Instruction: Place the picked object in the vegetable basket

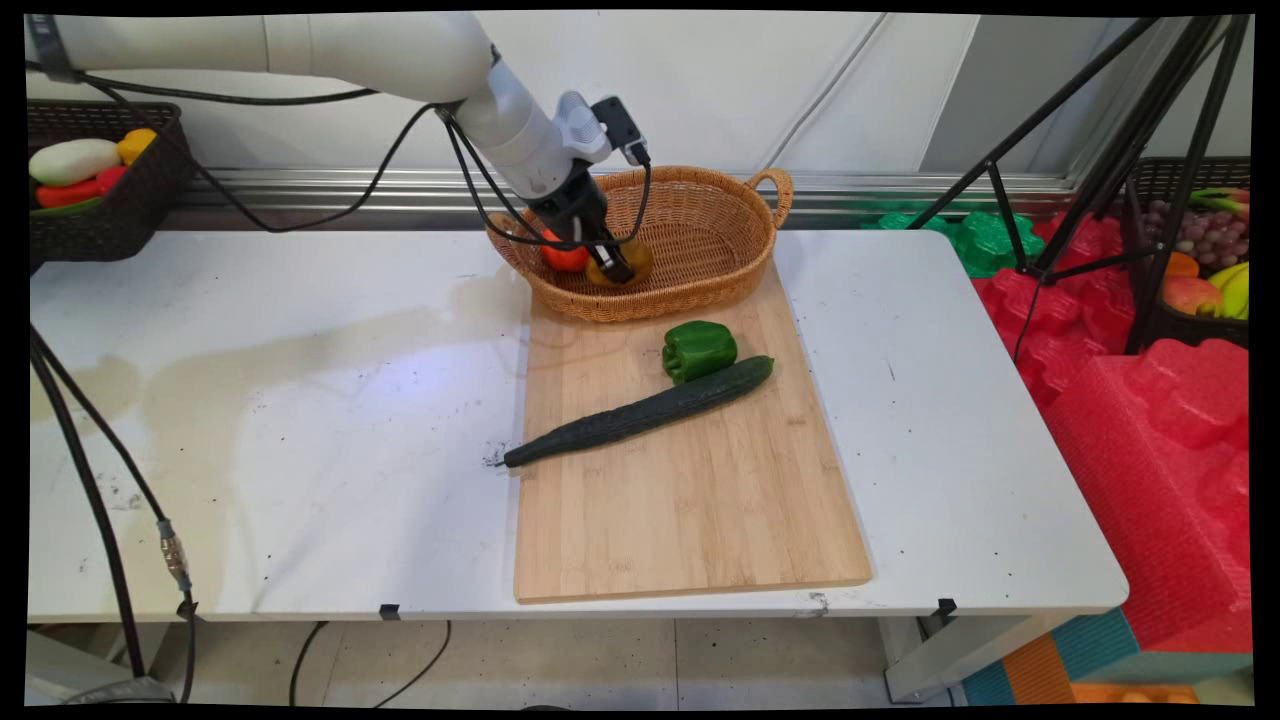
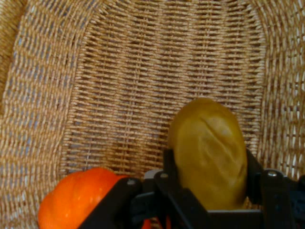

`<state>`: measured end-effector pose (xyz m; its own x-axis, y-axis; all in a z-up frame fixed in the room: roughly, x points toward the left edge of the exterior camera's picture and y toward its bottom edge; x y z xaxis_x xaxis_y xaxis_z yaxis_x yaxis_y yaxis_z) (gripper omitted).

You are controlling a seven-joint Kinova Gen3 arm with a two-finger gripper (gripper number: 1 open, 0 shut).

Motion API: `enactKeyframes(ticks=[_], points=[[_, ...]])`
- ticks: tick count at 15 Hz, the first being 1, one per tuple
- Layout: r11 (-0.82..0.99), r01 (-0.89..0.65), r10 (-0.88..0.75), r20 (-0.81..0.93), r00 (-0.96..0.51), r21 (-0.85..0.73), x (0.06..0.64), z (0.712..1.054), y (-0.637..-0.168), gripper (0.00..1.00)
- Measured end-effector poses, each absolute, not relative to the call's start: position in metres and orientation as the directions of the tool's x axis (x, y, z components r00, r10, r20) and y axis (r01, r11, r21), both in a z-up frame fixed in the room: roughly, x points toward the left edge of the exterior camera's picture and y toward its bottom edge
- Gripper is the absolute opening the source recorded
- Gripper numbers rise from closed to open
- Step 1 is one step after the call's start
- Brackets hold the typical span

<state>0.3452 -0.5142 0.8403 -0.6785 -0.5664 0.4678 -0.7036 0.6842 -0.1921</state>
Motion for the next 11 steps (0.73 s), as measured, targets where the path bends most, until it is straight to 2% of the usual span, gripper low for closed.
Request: enactKeyframes(ticks=[6,7,11], points=[[0.688,-0.704,-0.569,0.47,-0.675,-0.177,0.345,0.829,-0.521,0.0],[0.688,-0.704,-0.569,0.473,-0.673,-0.174,0.345,0.827,-0.521,1.0],[0.689,-0.703,-0.561,0.486,-0.67,-0.176,0.344,0.829,-0.52,1.0]])
